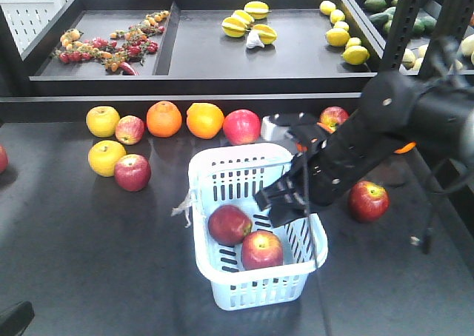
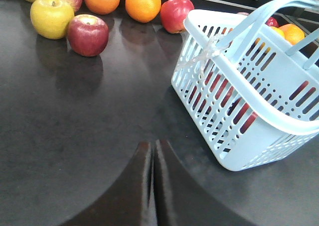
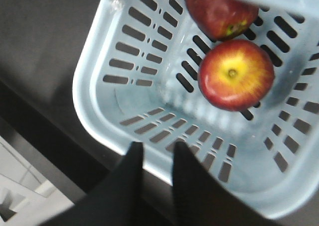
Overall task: Pick three apples into basket with both arms
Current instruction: 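Open the right gripper to drop the apple into the basket, then move the right gripper back above a red apple beside the basket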
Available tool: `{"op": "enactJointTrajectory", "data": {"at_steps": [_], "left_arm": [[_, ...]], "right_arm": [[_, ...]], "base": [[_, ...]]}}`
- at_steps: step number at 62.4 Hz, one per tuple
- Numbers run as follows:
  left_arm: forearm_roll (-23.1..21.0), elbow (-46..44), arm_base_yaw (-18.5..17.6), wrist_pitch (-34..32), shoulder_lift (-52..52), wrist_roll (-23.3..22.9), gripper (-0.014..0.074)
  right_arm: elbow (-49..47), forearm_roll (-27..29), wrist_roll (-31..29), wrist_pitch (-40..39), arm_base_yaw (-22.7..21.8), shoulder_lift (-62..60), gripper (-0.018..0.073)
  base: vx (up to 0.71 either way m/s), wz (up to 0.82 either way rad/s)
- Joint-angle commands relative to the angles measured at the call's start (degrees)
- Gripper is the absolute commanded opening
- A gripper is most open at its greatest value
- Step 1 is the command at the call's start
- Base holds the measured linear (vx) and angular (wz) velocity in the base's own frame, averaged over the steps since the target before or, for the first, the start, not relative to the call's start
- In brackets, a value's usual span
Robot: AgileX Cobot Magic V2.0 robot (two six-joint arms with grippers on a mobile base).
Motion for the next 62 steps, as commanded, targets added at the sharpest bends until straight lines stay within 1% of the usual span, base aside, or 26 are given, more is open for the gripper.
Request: {"op": "enactJointTrajectory", "data": {"at_steps": [1,8,11,15,20,23,30,35,43,47,50,54,58,62], "left_arm": [[-0.6,-1.4,-0.1,0.9,0.3,-0.4,-0.0008],[-0.6,-1.4,-0.1,0.9,0.3,-0.4,-0.0008],[-0.6,-1.4,-0.1,0.9,0.3,-0.4,-0.0008],[-0.6,-1.4,-0.1,0.9,0.3,-0.4,-0.0008],[-0.6,-1.4,-0.1,0.9,0.3,-0.4,-0.0008],[-0.6,-1.4,-0.1,0.9,0.3,-0.4,-0.0008],[-0.6,-1.4,-0.1,0.9,0.3,-0.4,-0.0008],[-0.6,-1.4,-0.1,0.9,0.3,-0.4,-0.0008],[-0.6,-1.4,-0.1,0.9,0.3,-0.4,-0.0008],[-0.6,-1.4,-0.1,0.9,0.3,-0.4,-0.0008],[-0.6,-1.4,-0.1,0.9,0.3,-0.4,-0.0008],[-0.6,-1.4,-0.1,0.9,0.3,-0.4,-0.0008],[-0.6,-1.4,-0.1,0.9,0.3,-0.4,-0.0008],[-0.6,-1.4,-0.1,0.9,0.3,-0.4,-0.0008]], "right_arm": [[-1.7,-1.4,0.0,0.8,-0.3,-5.5,-0.0013],[-1.7,-7.1,2.3,1.6,-0.3,-9.5,-0.0008],[-1.6,-11.1,4.9,1.7,-0.4,-11.1,-0.0008],[-1.6,-18.0,9.4,1.7,-0.8,-13.1,-0.0008],[-1.6,-23.3,13.3,1.6,-3.3,-14.6,-0.0008],[-1.6,-24.5,14.2,1.6,-5.9,-15.2,-0.0008],[-1.6,-24.1,13.8,1.4,-13.0,-15.6,-0.0008],[-1.6,-22.4,12.4,0.1,-17.9,-15.6,-0.0008],[-1.6,-19.1,8.7,-2.1,-23.2,-15.6,0.0013],[-1.6,-17.0,6.5,-3.4,-24.8,-15.4,0.0052],[-1.6,-15.5,5.0,-4.6,-25.8,-15.0,0.0103],[-1.6,-13.9,2.8,-5.8,-26.6,-14.2,0.0197],[-1.6,-12.8,2.5,-7.7,-27.2,-12.6,0.0319],[-1.6,-11.7,2.5,-9.1,-27.7,-10.8,0.0468]], "base": [[0.0,0.0],[0.0,0.0],[0.0,0.0],[0.0,0.0],[0.0,0.0],[0.0,0.0],[0.0,0.0],[0.0,0.0],[0.0,0.0],[0.0,0.0],[0.0,0.0],[0.0,0.0],[0.0,0.0],[0.0,0.0]]}}
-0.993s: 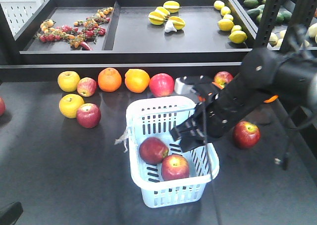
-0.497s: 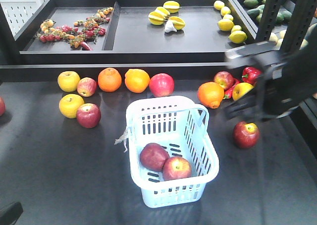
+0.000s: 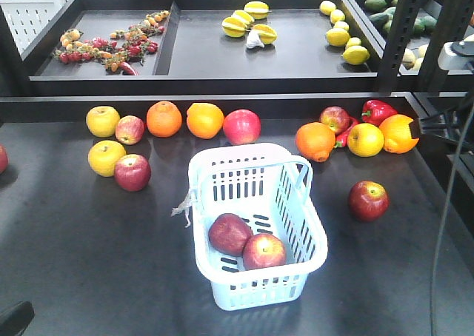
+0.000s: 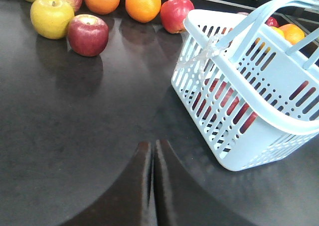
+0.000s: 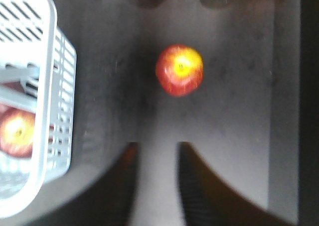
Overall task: Pick three apples into basket with both arms
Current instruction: 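Move the right gripper back above a red apple beside the basket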
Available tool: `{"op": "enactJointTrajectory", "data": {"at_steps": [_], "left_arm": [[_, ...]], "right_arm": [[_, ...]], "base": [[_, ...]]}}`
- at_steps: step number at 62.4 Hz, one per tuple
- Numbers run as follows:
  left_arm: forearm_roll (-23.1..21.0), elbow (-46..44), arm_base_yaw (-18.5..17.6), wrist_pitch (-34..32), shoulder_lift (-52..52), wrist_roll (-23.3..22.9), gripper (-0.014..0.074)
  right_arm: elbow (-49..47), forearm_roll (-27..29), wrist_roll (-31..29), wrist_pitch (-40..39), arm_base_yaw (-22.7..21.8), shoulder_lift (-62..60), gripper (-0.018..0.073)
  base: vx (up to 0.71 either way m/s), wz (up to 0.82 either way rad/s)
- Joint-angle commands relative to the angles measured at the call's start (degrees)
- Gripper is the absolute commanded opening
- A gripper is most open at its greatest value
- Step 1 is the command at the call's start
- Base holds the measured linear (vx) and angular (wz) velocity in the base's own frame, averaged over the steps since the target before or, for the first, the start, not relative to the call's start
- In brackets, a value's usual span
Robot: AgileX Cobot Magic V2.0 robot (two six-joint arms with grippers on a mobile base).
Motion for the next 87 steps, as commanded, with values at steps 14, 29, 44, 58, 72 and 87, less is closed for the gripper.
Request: {"op": "enactJointTrajectory", "data": {"at_steps": [14,29,44,58,72,87], "left_arm": [[-0.6,-1.4,-0.1,0.9,0.3,-0.4,-0.0008],[-0.6,-1.4,-0.1,0.9,0.3,-0.4,-0.0008],[-0.6,-1.4,-0.1,0.9,0.3,-0.4,-0.0008],[-0.6,-1.4,-0.1,1.0,0.3,-0.4,-0.0008],[-0.6,-1.4,-0.1,1.0,0.3,-0.4,-0.0008],[-0.6,-1.4,-0.1,1.1,0.3,-0.3,-0.0008]], "right_arm": [[-4.6,2.9,1.4,-5.8,-1.1,9.7,0.0729],[-18.1,3.0,3.8,1.3,-1.1,23.2,0.0697],[-28.1,2.8,5.8,4.5,-0.9,34.2,0.0685],[-35.5,2.7,6.7,8.0,-0.9,40.2,0.0678],[-36.8,1.3,6.9,8.7,-0.9,43.2,0.0669],[-37.1,1.3,7.0,7.7,-0.9,45.9,0.0659]], "base": [[0.0,0.0],[0.0,0.0],[0.0,0.0],[0.0,0.0],[0.0,0.0],[0.0,0.0]]}}
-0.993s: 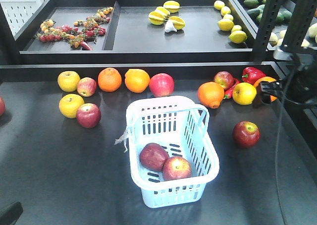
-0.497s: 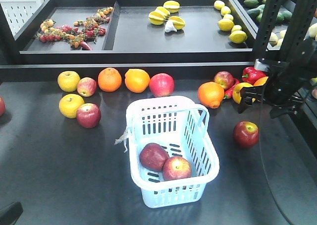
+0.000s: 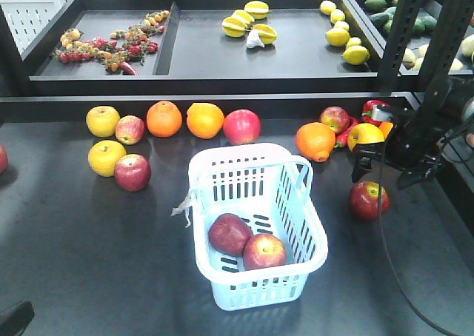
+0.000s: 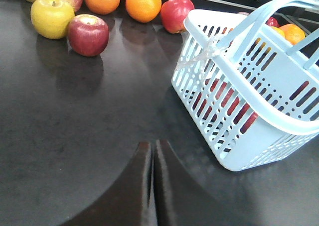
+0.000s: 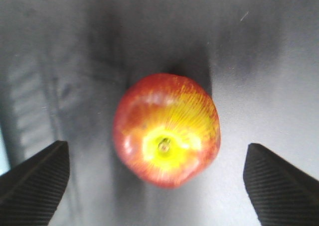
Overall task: Pick three apples into basket with both arms
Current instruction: 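Lower the right gripper and close it on the third red apple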
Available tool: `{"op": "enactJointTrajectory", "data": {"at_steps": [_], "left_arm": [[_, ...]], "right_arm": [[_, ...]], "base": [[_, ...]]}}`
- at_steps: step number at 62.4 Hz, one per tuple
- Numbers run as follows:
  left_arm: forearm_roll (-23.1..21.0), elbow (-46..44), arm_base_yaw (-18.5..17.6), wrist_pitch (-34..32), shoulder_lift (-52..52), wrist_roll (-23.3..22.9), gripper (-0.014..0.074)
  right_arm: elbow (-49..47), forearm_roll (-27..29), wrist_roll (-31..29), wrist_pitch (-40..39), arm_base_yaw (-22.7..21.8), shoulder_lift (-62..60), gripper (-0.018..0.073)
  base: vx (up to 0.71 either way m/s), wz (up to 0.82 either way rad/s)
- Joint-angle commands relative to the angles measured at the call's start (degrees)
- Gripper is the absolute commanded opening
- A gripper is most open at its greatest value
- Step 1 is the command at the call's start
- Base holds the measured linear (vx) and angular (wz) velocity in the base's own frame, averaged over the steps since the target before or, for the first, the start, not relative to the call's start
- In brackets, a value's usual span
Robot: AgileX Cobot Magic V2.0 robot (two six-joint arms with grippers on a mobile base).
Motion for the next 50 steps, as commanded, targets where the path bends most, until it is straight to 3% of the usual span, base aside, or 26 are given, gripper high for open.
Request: {"op": "enactJointTrajectory", "data": {"at_steps": [1,24,33,50], "left_arm": [[-0.6,-1.4,-0.1,1.1,0.3,-0.3,-0.0008],[-0.6,-1.4,-0.1,1.2,0.3,-0.3,-0.0008],[-0.6,-1.4,-0.1,1.2,0.3,-0.3,-0.0008],[-0.6,-1.4,-0.1,1.2,0.3,-0.3,-0.0008]], "right_arm": [[-1.7,0.3,0.1,-1.0,-0.1,-2.5,0.0659],[-1.7,0.3,-0.3,-2.0,-0.1,1.9,0.0614],[-1.7,0.4,-0.3,-2.0,-0.1,1.5,0.0503],[-1.7,1.9,-1.4,0.3,-0.1,-1.2,0.0178]], "base": [[0.0,0.0],[0.0,0.0],[0.0,0.0],[0.0,0.0]]}}
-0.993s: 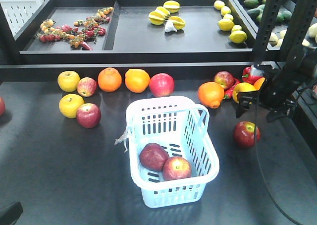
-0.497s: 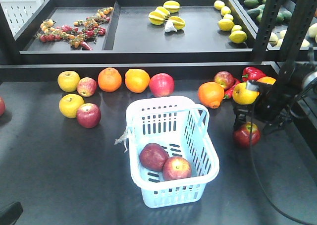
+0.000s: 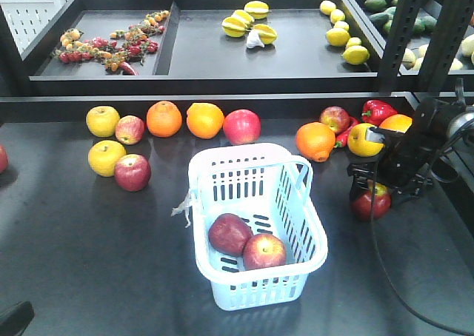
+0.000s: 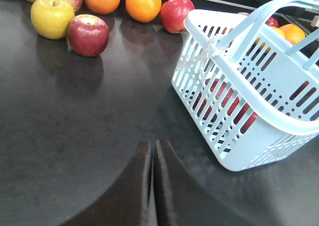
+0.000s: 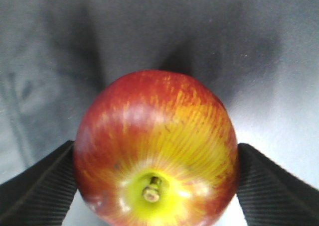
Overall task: Pick three apples into basket with both arms
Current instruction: 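Lower the right gripper and close it on the third red apple, then lift the red apple and carry it over the basket, then release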
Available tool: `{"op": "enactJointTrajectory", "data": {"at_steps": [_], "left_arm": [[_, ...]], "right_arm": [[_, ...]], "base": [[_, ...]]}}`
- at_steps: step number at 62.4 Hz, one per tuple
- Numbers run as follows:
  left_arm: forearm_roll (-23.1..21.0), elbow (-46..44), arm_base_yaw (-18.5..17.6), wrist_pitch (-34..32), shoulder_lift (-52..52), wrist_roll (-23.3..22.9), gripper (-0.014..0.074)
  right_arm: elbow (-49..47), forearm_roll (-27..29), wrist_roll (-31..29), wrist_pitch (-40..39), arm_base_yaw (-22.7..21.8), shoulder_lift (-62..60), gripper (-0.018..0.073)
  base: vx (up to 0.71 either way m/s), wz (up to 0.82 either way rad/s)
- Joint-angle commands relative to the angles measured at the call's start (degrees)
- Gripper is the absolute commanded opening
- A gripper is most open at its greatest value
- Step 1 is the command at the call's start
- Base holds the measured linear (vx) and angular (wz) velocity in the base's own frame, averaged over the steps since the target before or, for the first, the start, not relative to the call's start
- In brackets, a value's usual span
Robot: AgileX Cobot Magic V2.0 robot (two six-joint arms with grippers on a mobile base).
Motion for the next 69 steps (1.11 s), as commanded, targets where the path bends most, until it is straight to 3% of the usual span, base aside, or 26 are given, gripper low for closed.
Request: {"op": "enactJointTrajectory", "data": {"at_steps": [1,16,32,49,59,69], "left_arm": [[-0.6,-1.4,-0.1,1.1,0.3,-0.3,-0.0008],[-0.6,-1.4,-0.1,1.1,0.3,-0.3,-0.0008],[-0.6,-1.4,-0.1,1.1,0.3,-0.3,-0.0008],[-0.6,-1.4,-0.1,0.8,0.3,-0.3,-0.0008],[-0.6,-1.4,-0.1,0.7,0.3,-0.3,-0.0008],[-0.6,-1.4,-0.1,0.7,0.3,-0.3,-0.0008]], "right_arm": [[-1.7,1.4,-1.5,1.2,-0.1,-6.4,0.0162],[-1.7,1.7,-5.1,9.1,-0.1,-13.0,-0.0013],[1.8,1.8,-5.6,12.8,-0.2,-24.3,-0.0006],[18.0,2.6,-7.3,12.8,-0.1,-39.7,-0.0003],[30.4,8.9,-11.6,9.7,-0.1,-48.6,-0.0003],[39.6,20.2,-16.8,8.9,-0.1,-54.2,-0.0003]], "base": [[0.0,0.0],[0.0,0.0],[0.0,0.0],[0.0,0.0],[0.0,0.0],[0.0,0.0]]}}
